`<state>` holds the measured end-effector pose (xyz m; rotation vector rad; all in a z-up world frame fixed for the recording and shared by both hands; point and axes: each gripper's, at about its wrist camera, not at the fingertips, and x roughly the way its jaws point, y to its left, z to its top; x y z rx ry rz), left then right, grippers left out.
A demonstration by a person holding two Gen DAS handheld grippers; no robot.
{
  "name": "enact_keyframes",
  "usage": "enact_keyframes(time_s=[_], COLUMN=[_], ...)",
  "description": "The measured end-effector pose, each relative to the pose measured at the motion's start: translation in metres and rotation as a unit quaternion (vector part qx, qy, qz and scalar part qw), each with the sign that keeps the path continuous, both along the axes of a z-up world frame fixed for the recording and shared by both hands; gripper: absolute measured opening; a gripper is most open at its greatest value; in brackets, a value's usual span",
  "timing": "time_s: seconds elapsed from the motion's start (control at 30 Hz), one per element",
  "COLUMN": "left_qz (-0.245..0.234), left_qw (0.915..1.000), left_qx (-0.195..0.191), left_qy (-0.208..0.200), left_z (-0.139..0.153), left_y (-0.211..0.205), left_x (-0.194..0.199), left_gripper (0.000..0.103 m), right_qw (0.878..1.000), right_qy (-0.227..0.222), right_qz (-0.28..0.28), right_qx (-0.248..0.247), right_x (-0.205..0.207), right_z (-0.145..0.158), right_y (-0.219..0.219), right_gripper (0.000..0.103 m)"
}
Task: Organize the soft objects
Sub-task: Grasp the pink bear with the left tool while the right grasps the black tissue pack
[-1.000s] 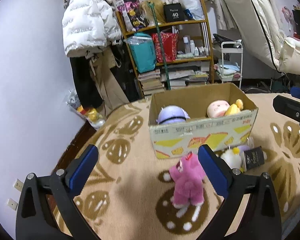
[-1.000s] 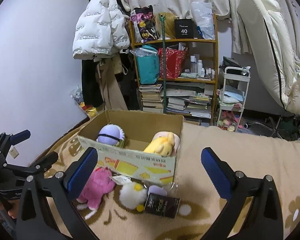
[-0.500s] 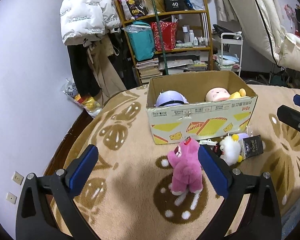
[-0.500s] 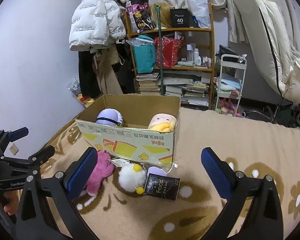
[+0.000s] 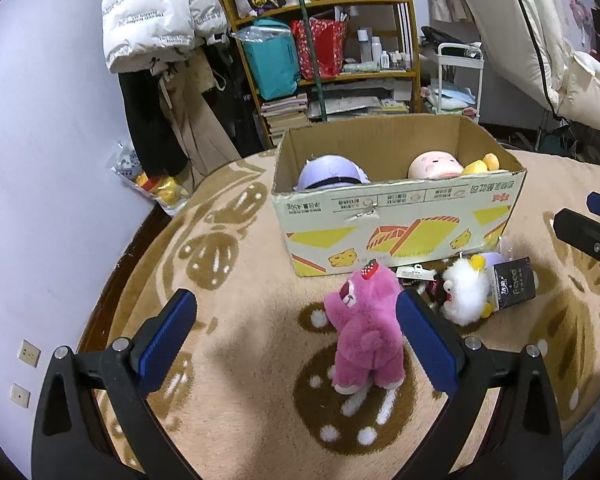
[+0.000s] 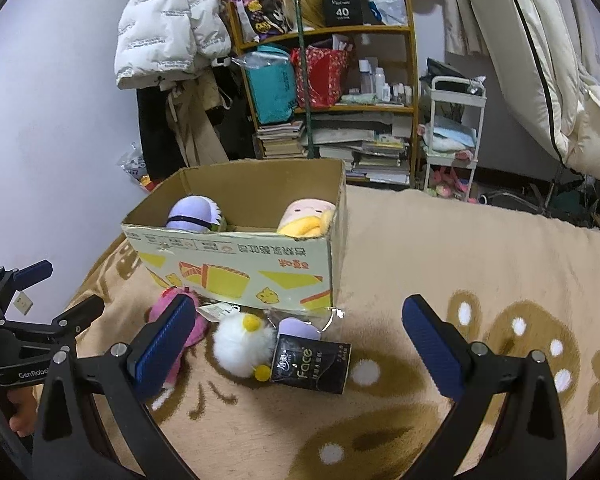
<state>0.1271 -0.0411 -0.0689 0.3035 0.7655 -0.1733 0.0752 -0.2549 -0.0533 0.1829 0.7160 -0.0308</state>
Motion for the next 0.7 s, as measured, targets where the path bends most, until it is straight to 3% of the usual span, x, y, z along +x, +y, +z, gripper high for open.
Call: enact_keyframes(time_s=[0.7], left_qz=[-0.007], left_qw=[0.9974], left_qx=[0.035], left_qy=[0.062], left_z=[-0.053], left_y=[-0.025], left_x=[0.034], left_gripper=[0.099], right_qw=[0.997], right_qy=[0.076], right_qz=[-0.012], right_qx=[0.027], right_x=[0.028], right_z=[-0.044], right_y=[-0.014], right_gripper=[0.103])
